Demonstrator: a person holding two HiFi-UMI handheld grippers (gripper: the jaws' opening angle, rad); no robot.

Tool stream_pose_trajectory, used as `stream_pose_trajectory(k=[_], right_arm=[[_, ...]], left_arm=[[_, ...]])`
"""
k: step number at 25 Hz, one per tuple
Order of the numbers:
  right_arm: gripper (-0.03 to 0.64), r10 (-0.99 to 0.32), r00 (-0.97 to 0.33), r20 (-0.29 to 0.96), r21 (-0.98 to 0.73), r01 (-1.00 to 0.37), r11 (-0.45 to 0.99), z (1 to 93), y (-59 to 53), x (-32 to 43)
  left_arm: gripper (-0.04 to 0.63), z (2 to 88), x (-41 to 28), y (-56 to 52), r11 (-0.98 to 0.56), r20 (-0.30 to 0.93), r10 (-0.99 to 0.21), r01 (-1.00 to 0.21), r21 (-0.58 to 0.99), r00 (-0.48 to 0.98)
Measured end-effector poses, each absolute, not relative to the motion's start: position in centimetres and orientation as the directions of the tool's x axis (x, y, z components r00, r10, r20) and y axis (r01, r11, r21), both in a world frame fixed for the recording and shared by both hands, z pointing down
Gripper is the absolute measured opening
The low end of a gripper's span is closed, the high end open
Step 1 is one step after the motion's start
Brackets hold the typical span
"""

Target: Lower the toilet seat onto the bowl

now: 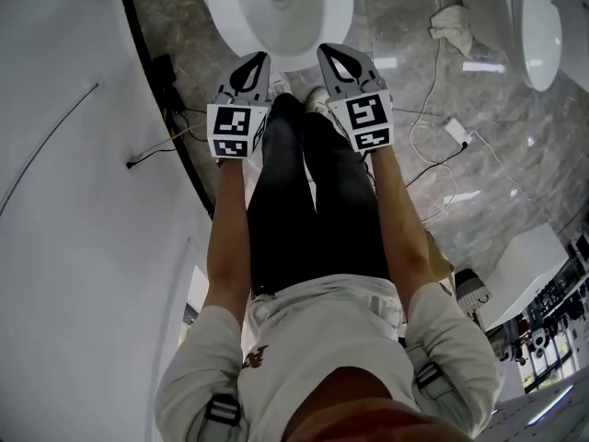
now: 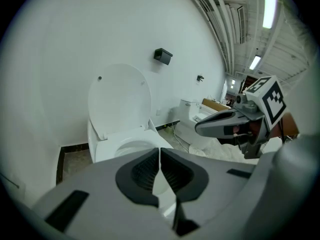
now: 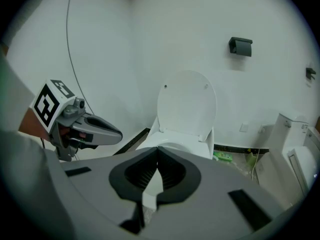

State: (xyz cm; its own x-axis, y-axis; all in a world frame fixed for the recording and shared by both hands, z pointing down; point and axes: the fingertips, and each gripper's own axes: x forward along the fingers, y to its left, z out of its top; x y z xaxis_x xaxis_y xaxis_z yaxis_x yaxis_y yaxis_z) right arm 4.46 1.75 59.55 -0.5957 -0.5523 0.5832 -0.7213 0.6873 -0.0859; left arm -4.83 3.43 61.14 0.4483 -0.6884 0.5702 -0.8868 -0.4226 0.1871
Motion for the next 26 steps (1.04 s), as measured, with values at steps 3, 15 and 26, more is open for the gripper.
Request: stream_pose_trajectory(k=[3,15,26], right_arm=[[0.021,-0.569,-0.591,0.573,-0.08,-0.73,0.678,58.9,2.0,4.8],[0.021,-0.567,-0.593,0.571,-0.082,-0.729,0.68,59.0,3.1,5.4],[0.021,-0.573,-0.585,0.574,-0.073,-0.733,0.676,59.6,3.7,6.2]], left_arm=[[0.031,60.4,-5.0,3.8,-0.413,0.557,-0.703,-0.892,0.186,0.442],[0.031,60.0,-5.1,4.7,-0.388,0.544,-0.727,-0.904,0.179,0.419],[0.031,59.9,-4.8,5.4,-0.377,0.532,-0.742,-0.91,0.172,0.408]])
